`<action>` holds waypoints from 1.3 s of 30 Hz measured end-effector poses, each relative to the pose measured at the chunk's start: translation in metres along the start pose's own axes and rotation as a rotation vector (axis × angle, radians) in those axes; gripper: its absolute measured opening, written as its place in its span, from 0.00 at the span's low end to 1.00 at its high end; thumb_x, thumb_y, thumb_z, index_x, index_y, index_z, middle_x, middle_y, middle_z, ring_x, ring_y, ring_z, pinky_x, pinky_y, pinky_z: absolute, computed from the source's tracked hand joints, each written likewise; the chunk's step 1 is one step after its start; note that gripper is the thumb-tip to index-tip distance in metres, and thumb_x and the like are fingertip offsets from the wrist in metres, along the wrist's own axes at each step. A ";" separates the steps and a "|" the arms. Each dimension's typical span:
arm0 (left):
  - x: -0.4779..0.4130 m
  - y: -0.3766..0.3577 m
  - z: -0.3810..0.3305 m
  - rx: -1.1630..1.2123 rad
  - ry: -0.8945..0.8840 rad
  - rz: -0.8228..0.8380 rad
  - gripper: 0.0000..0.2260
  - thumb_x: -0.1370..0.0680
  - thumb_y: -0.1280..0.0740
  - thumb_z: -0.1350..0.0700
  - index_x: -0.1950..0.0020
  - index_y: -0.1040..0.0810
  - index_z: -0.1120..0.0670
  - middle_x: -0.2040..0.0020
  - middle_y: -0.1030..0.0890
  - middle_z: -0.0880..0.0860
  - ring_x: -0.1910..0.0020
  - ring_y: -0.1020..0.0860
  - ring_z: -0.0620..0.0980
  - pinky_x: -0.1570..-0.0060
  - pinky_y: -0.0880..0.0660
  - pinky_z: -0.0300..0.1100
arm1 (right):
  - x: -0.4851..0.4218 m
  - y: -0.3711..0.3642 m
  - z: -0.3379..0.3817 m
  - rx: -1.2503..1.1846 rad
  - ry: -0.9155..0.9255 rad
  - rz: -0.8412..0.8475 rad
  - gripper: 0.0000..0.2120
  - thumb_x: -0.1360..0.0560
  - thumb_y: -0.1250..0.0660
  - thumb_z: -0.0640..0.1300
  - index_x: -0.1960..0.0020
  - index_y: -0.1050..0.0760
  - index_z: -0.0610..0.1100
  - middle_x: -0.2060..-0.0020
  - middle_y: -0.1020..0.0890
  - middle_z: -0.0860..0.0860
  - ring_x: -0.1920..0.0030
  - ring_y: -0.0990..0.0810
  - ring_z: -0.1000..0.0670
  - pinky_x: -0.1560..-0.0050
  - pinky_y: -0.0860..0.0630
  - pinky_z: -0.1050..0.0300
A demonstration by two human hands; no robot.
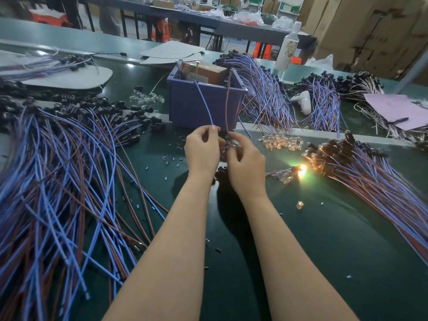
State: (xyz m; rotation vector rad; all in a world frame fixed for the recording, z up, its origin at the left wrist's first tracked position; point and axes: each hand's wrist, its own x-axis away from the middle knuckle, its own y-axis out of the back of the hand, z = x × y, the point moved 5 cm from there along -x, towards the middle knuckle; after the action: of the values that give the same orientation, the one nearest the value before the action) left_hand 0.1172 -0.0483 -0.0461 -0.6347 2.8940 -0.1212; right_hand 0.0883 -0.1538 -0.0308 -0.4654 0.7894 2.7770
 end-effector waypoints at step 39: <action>0.110 -0.205 -0.067 0.289 0.138 0.676 0.10 0.17 0.44 0.54 0.46 0.25 0.57 0.61 0.22 0.51 0.69 0.22 0.41 0.62 0.25 0.39 | 0.011 0.219 -0.040 -0.662 -0.125 -1.000 0.12 0.19 0.41 0.45 0.61 0.25 0.47 0.75 0.22 0.56 0.74 0.23 0.58 0.68 0.26 0.62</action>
State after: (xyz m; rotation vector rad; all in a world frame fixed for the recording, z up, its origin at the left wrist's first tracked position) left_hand 0.0900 -0.2771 0.0268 0.4165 2.9531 -0.4859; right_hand 0.0245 -0.3569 0.0363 -0.5679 -0.3717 1.9817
